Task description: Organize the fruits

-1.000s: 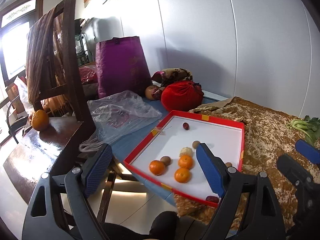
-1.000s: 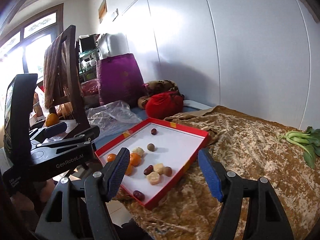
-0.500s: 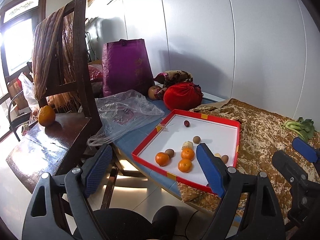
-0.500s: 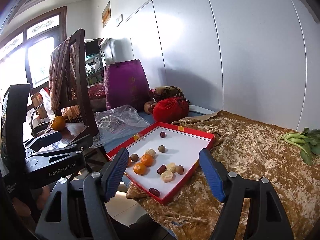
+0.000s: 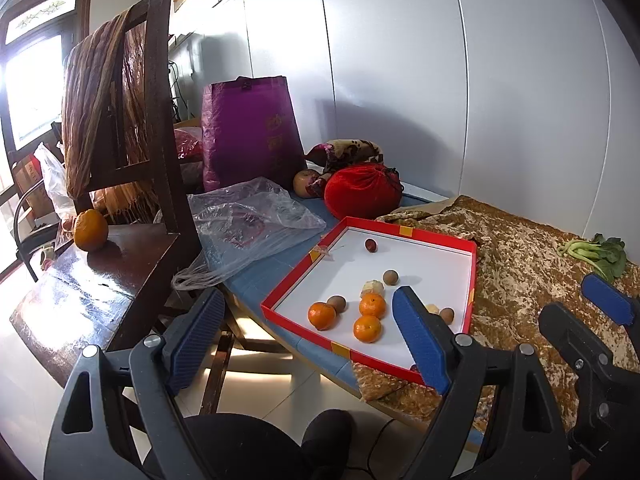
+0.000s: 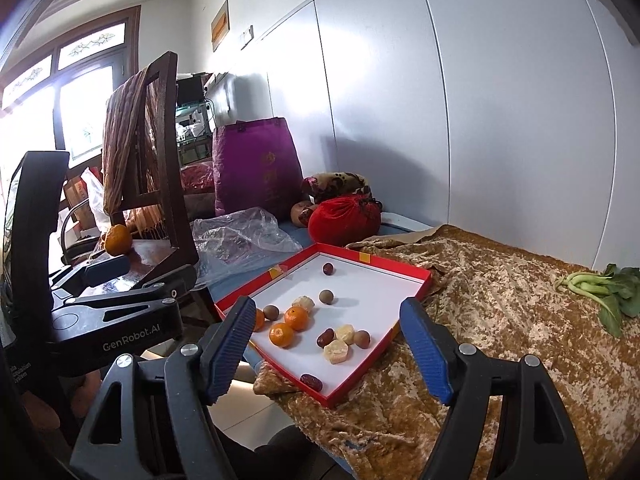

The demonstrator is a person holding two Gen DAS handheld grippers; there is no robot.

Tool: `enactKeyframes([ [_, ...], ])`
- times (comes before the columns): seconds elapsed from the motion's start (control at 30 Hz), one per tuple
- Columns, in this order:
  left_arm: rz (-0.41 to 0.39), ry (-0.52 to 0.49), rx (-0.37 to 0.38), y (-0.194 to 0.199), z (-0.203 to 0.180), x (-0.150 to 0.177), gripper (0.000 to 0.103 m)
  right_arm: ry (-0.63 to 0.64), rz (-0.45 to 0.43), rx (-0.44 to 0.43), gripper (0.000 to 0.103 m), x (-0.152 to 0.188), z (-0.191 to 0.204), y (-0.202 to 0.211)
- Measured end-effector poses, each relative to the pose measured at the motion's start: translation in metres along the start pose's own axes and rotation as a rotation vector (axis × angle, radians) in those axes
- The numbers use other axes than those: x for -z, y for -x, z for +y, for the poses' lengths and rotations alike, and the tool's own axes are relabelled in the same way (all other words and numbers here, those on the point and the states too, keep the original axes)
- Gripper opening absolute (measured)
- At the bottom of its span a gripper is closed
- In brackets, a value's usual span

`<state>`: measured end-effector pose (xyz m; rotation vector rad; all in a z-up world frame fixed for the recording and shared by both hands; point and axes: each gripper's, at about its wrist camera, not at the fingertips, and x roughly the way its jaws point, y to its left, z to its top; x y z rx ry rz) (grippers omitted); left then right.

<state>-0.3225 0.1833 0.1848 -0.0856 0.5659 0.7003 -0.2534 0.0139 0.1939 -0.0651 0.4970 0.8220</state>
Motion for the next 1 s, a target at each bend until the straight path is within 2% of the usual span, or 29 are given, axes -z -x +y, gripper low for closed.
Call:
enactKeyframes([
  [0.7,0.0,0.023,-0.001,0.003,0.005,-0.002,0.087,0.017,-0.004,-0.022,0.076,-0.003,0.01,0.001],
  [1.0,-0.013,-0.04,0.018,0.004,-0.007,0.0,0.087,0.024,0.008,-0.018,0.076,-0.002,0.011,-0.003],
])
